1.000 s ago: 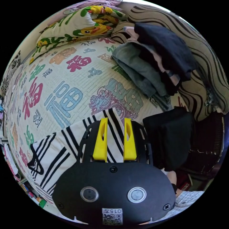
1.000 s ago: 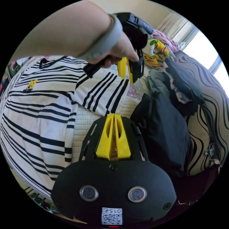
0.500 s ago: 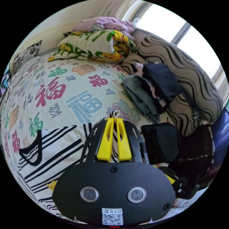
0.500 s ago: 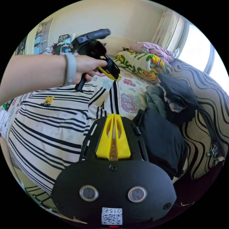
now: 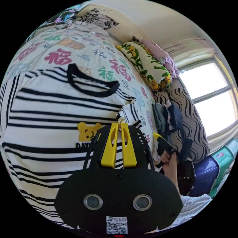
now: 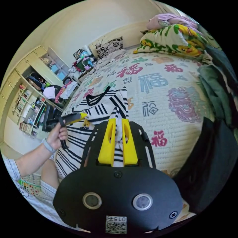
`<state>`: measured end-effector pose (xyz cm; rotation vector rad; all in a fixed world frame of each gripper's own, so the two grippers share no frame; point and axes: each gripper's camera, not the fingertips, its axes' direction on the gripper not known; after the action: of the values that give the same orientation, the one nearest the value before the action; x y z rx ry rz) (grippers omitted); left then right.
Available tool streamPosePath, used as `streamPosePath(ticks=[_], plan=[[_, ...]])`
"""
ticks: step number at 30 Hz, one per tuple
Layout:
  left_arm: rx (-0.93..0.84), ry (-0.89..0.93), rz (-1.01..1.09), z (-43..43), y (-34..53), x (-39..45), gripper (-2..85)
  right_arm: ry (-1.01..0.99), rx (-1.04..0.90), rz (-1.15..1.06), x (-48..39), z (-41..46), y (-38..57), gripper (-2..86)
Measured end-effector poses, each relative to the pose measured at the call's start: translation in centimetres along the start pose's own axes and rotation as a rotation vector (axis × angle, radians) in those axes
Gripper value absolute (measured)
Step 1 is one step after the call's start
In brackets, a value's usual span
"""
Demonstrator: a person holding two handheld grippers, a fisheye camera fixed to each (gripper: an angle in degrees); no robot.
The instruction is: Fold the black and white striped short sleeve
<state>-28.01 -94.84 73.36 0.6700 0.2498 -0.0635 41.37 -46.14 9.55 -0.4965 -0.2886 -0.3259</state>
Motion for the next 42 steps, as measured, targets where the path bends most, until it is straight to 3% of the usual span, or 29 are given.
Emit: streamPosePath(ticks=[5,10,16,19,22,26,30,33,37,42], plan=[[-0.011,0.025,-0.052,-0.8,-1.1,-3.5,-0.3,0.052,-0.145,-0.085,-2.4,5.1,-5.2,5.7],[-0.022,0.057,-0.068,-2.0,-3.8,-4.8,-0.2,0.177,-0.299,-0.173,-3.7,9.7,-6.6,0.1],[0.033,0.109,-0.034,-5.7,-6.0,-5.8,0.3,-0.035,-0.071,-0.393,-7.0,3.1,-1.6,-0.5],[0.036,0.090,-0.041,-6.4,-6.3,-7.1,1.3,-0.132,-0.254,-0.490,-8.3,5.4,1.4,-0.4],[-0.004,0.058,-0.106,-5.9,-6.3,-9.2,4.3,-0.160,-0.382,-0.448,-7.9,8.5,3.7,-0.3],[0.014,0.097,-0.144,-6.6,-5.5,-10.1,5.9,-0.149,-0.309,-0.429,-7.2,7.7,4.8,-0.3],[0.015,0.042,-0.065,-5.6,-5.3,-7.4,6.2,-0.035,-0.149,-0.368,-5.4,7.5,3.0,-0.5],[0.010,-0.018,-0.004,-3.3,-5.6,-3.6,6.4,0.096,-0.246,-0.235,-3.3,10.4,1.4,-0.7],[-0.006,-0.106,0.247,1.1,-8.0,5.1,8.3,0.249,-0.080,-0.222,-2.4,8.9,1.8,1.6],[-0.159,-0.229,0.375,10.6,-11.6,12.1,9.7,0.310,-0.243,-0.215,-0.5,13.2,1.0,5.2]])
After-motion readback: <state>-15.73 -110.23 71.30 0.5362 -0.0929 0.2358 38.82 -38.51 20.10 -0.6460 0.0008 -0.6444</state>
